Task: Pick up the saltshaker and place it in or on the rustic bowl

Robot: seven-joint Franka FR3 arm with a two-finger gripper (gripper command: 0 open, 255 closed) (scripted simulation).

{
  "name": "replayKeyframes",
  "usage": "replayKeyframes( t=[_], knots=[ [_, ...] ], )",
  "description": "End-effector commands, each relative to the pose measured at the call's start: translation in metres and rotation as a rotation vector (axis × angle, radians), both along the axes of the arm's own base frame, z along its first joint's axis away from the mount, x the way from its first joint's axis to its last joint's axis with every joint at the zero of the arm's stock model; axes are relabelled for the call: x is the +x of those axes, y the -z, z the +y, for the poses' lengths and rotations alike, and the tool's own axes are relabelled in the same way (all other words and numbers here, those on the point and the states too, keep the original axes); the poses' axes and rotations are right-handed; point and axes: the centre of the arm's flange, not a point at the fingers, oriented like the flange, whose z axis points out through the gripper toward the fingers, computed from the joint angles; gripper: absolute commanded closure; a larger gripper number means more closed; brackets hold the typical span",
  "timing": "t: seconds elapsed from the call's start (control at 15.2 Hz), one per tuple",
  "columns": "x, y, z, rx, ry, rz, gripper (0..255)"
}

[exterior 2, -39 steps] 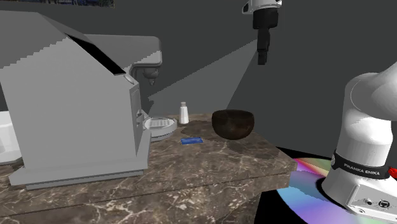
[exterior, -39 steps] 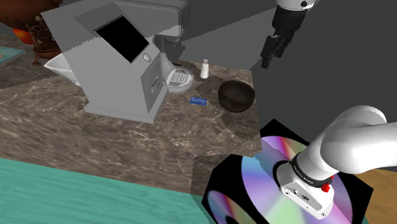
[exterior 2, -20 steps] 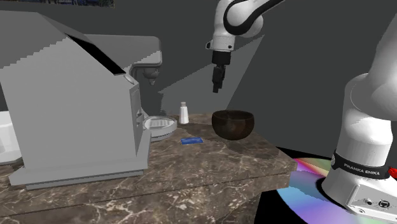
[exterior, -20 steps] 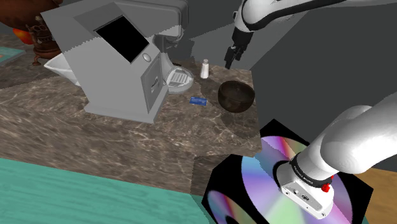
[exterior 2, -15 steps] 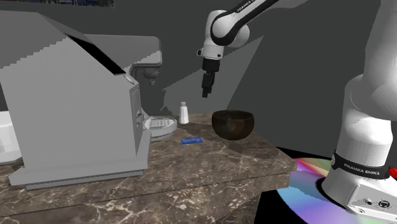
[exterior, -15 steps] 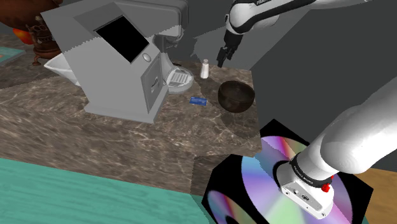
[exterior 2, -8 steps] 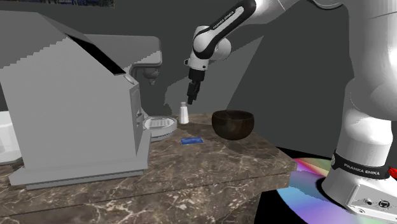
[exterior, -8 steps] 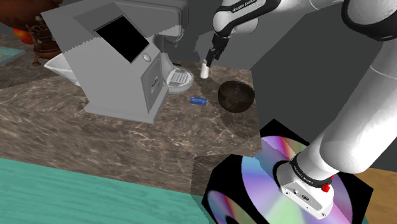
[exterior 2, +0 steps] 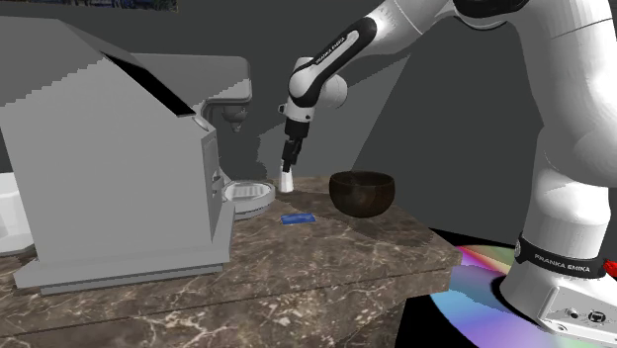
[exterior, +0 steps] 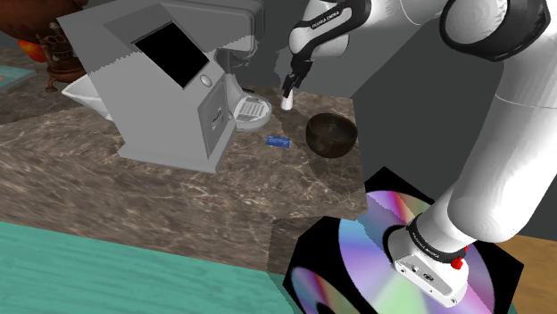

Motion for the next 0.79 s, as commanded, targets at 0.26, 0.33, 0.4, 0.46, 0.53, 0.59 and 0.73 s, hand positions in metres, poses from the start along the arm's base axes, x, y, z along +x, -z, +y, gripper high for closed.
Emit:
replayKeyframes(
  t=[0.26,0.33,0.4,0.46,0.53,0.59,0.73],
  knots=[
    [0.0034,0.0131,0.0008,0.0,0.0,0.0,0],
    [0.0034,0.0131,0.0008,0.0,0.0,0.0,0],
    [0.0034,0.0131,0.0008,0.0,0.0,0.0,0],
    [0.0034,0.0131,0.0008,0.0,0.0,0.0,0],
    [0.0034,0.013,0.0009,0.0,0.0,0.0,0],
    [0.0034,0.013,0.0009,0.0,0.0,0.0,255],
    [0.0034,0.013,0.0009,0.0,0.0,0.0,255]
  ],
)
